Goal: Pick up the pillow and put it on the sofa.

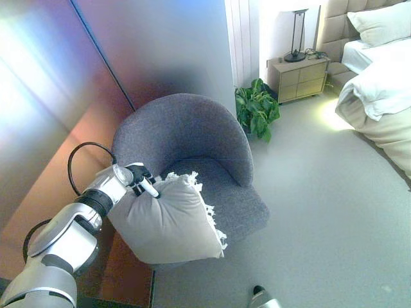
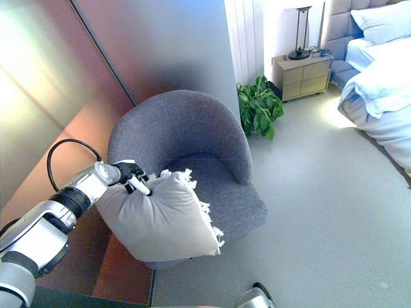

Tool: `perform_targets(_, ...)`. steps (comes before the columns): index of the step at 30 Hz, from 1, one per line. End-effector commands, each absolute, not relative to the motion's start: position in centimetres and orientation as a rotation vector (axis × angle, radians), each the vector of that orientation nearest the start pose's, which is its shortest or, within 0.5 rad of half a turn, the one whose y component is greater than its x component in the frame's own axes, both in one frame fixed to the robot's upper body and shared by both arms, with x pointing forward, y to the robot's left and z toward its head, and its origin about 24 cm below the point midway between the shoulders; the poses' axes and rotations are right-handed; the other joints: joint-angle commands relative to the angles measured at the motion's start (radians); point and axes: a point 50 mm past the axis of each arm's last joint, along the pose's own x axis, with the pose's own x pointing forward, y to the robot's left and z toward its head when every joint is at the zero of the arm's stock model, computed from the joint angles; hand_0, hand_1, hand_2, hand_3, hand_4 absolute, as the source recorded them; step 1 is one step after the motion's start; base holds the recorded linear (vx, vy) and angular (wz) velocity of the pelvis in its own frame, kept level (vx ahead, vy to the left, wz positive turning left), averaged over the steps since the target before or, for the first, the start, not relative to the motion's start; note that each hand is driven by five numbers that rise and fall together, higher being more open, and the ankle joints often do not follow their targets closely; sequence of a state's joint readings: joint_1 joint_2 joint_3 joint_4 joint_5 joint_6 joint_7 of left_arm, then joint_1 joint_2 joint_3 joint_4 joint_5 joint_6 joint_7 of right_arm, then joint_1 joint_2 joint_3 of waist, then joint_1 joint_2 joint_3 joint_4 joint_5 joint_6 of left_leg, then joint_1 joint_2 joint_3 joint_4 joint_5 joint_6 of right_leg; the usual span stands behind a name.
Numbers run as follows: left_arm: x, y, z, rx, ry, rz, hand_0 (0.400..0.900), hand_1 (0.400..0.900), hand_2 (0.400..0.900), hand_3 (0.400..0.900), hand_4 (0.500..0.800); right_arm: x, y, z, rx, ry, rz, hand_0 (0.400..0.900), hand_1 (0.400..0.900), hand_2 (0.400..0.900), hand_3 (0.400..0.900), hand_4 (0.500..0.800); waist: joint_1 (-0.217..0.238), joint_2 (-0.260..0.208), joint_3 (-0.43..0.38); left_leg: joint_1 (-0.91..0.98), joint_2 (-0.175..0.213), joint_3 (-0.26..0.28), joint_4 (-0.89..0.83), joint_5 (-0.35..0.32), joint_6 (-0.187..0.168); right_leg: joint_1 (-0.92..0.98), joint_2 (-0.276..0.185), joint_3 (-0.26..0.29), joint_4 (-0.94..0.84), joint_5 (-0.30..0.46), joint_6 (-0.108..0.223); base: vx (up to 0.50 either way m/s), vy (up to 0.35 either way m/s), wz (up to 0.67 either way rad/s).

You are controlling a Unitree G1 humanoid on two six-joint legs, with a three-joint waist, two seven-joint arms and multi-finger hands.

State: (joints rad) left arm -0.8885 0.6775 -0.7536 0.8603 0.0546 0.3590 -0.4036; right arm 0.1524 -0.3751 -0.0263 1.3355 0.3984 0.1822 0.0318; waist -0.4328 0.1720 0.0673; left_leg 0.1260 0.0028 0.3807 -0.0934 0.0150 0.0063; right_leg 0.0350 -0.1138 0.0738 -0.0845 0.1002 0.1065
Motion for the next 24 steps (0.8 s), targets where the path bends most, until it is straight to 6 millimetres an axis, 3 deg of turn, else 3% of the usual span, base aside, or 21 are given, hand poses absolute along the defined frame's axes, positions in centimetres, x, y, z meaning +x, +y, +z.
perform_targets(1, 39.5, 27.7, 20.6, 1.095, 0.413, -0.014, 0.900, 0.900, 0.900, 0.900, 0.800, -4.8, -29.5, -15.0, 0.108, 1.628, -0.586, 0.900, 0.900, 0.900, 0.900, 0.800, 0.014, 0.023, -0.042, 0.064, 0.002, 0.013, 0.030, -0.048, -0.041, -0.007, 0.088, -0.001, 0.028, -0.024, 0.062, 0.00, 0.000, 0.00)
perform_targets(16, 39.0, 28.2, 20.4, 1.015, 0.406, -0.034, 0.900, 0.900, 0.900, 0.900, 0.800, -4.2, -28.7, -15.4, 0.092, 1.628, -0.544, 0.900, 0.900, 0.900, 0.900, 0.800, 0.049, 0.010, -0.053, 0.056, 0.006, -0.008, 0.023, -0.036, -0.044, 0.000, 0.091, -0.032, 0.020, -0.023, 0.053, -0.01, 0.002, 0.01)
perform_targets(21, 38.6, 26.9, 18.1, 0.695, 0.392, -0.183, 0.900, 0.900, 0.900, 0.900, 0.800, -3.4, -27.9, -15.8, 0.091, 1.613, -0.517, 0.900, 0.900, 0.900, 0.900, 0.800, 0.077, -0.004, -0.056, 0.053, 0.009, -0.026, 0.021, -0.033, -0.044, 0.004, 0.091, -0.052, 0.019, -0.025, 0.049, -0.07, 0.013, 0.05)
perform_targets(24, 38.0, 24.8, 15.1, 0.478, 0.356, -0.338, 0.900, 0.900, 0.900, 0.900, 0.800, -2.6, -27.5, -16.0, 0.082, 1.597, -0.500, 0.900, 0.900, 0.900, 0.900, 0.800, 0.102, -0.018, -0.055, 0.052, 0.010, -0.045, 0.019, -0.033, -0.041, 0.009, 0.091, -0.069, 0.019, -0.027, 0.043, -0.06, 0.031, 0.05)
